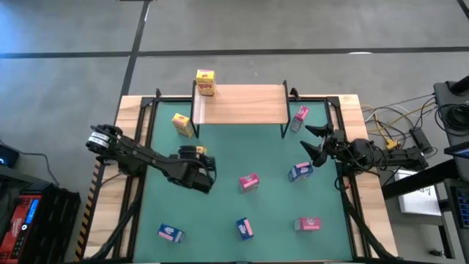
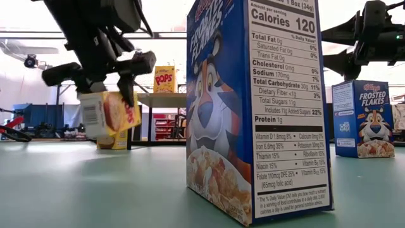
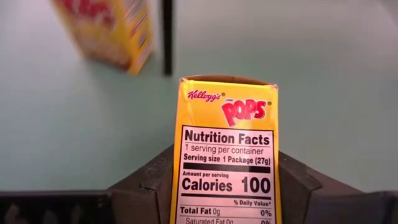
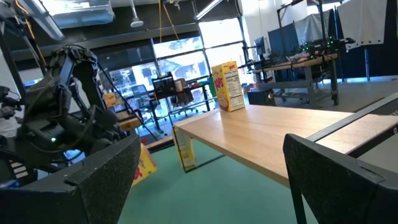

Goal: Stack cereal on shelf
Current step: Put the bottom yellow cereal box on the shelf

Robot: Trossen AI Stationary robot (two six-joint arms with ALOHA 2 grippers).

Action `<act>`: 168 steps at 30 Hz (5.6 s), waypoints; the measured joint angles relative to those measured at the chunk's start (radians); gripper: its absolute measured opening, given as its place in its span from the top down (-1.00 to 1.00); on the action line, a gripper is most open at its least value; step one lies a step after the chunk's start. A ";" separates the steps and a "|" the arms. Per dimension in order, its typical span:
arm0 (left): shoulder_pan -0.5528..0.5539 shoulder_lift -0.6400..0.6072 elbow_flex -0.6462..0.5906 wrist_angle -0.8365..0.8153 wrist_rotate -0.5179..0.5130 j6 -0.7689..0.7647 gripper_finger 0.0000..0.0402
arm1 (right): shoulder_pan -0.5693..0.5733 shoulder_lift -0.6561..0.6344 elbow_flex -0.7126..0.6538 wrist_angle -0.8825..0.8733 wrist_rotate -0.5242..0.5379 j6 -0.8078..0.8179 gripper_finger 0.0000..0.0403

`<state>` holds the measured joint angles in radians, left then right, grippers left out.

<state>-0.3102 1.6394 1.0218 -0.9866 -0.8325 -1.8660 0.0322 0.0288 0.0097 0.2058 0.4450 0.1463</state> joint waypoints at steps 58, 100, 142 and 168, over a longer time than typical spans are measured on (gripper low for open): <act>-0.047 0.353 -0.030 0.004 -0.633 -0.292 0.01 | 0.000 0.000 0.000 0.000 0.000 0.000 -0.90; -0.054 0.305 0.041 0.008 -0.676 -0.219 -0.39 | 0.000 0.000 0.000 0.000 0.000 0.000 -0.90; 0.337 0.181 0.338 0.005 0.434 0.621 -0.98 | 0.000 0.000 0.000 0.000 0.000 0.000 -0.90; 0.372 0.212 0.194 0.177 0.397 0.679 -0.44 | 0.000 0.000 0.000 0.000 0.000 0.000 -0.90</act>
<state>0.0620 1.8519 1.2163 -0.8100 -0.4355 -1.1866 0.0319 0.0288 0.0100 0.2054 0.4450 0.1463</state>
